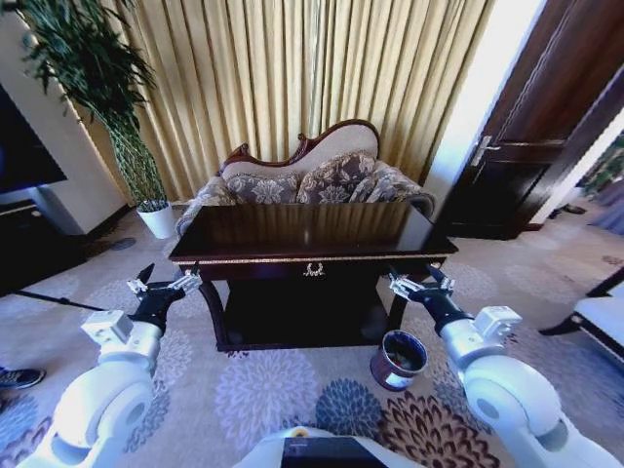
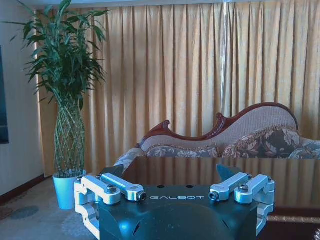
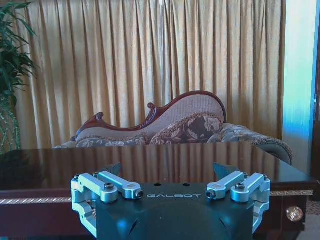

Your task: Move to the front of the table and place the trash on the table into the trash bin.

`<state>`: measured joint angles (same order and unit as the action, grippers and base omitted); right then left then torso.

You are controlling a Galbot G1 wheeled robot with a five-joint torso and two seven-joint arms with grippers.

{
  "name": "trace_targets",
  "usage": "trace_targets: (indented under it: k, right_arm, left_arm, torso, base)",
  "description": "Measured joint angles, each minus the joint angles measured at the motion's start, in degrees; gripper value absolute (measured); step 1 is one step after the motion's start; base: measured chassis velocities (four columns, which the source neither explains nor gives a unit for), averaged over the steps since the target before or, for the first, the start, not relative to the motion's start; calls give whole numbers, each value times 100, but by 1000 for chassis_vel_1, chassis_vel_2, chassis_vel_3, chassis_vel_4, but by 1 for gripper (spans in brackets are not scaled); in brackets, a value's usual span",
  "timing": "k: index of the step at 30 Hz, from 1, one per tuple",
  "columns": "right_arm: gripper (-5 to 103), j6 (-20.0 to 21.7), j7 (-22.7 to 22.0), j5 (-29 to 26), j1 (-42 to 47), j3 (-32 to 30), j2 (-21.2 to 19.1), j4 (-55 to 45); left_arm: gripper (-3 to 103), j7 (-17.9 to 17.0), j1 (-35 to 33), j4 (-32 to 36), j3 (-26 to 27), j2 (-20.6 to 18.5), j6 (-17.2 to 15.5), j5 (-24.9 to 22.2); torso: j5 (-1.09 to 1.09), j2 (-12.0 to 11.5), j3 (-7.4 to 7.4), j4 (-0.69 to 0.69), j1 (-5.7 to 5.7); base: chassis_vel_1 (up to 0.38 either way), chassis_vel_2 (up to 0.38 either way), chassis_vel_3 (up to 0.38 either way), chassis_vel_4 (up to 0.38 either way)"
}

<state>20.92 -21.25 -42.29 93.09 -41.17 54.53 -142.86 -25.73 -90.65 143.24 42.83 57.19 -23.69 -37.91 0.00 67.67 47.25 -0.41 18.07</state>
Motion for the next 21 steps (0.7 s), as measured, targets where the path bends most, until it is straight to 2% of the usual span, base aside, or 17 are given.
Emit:
trace_targets:
  k: [21]
  right_arm:
    - [100,-5,6,90,128,0,69,-41]
  left_arm:
    - [100,5,10,0,-80,37,7,20]
  torso:
    - [-1,1,-1,-3,-1]
  base:
    - [216,-216,-215,212]
